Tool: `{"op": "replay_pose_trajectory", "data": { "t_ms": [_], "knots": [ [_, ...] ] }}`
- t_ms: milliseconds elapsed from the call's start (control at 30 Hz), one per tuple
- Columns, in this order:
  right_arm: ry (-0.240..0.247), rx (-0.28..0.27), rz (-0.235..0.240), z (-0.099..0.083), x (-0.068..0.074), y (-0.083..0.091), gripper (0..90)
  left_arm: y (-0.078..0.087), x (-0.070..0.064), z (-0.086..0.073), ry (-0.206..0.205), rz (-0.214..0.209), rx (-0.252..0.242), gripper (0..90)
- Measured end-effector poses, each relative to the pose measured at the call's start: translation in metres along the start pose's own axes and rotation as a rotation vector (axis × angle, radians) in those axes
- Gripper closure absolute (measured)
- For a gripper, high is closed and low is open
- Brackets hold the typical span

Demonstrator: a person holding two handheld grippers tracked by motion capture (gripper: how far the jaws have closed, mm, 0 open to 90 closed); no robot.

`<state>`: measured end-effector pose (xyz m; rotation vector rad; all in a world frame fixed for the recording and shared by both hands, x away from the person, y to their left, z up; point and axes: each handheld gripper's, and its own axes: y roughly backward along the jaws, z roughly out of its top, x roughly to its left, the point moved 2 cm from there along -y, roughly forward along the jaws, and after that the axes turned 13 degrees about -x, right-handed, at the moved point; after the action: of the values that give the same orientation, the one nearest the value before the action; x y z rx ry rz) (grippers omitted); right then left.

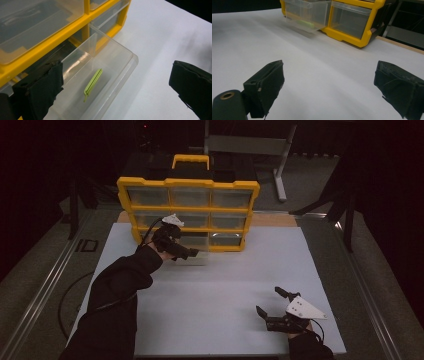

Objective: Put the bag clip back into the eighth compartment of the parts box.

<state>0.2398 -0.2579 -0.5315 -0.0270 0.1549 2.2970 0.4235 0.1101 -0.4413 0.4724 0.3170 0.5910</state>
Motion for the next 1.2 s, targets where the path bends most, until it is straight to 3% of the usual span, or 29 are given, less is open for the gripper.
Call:
{"op": "replay_pose_trajectory", "data": {
  "t_ms": [167, 367, 733, 1200],
  "knots": [
    [0.002, 0.002, 0.002, 0.0, 0.0, 0.0, 9.1, 0.006, -0.001, -0.002, 0.006, -0.007, -0.018, 0.0],
    [0.002, 0.003, 0.0, -0.001, 0.0, 0.0, 9.1, 0.011, 0.001, -0.006, 0.007, 0.001, -0.006, 0.0],
    [0.0, 0.003, -0.004, -0.001, -0.001, -0.001, 9.1, 0.027, 0.006, -0.018, 0.043, 0.005, -0.062, 0.0],
    [0.0, 0.002, 0.002, 0.0, 0.0, 0.0, 9.1, 0.047, 0.003, -0.031, 0.043, 0.013, -0.1, 0.0]
  ]
}}
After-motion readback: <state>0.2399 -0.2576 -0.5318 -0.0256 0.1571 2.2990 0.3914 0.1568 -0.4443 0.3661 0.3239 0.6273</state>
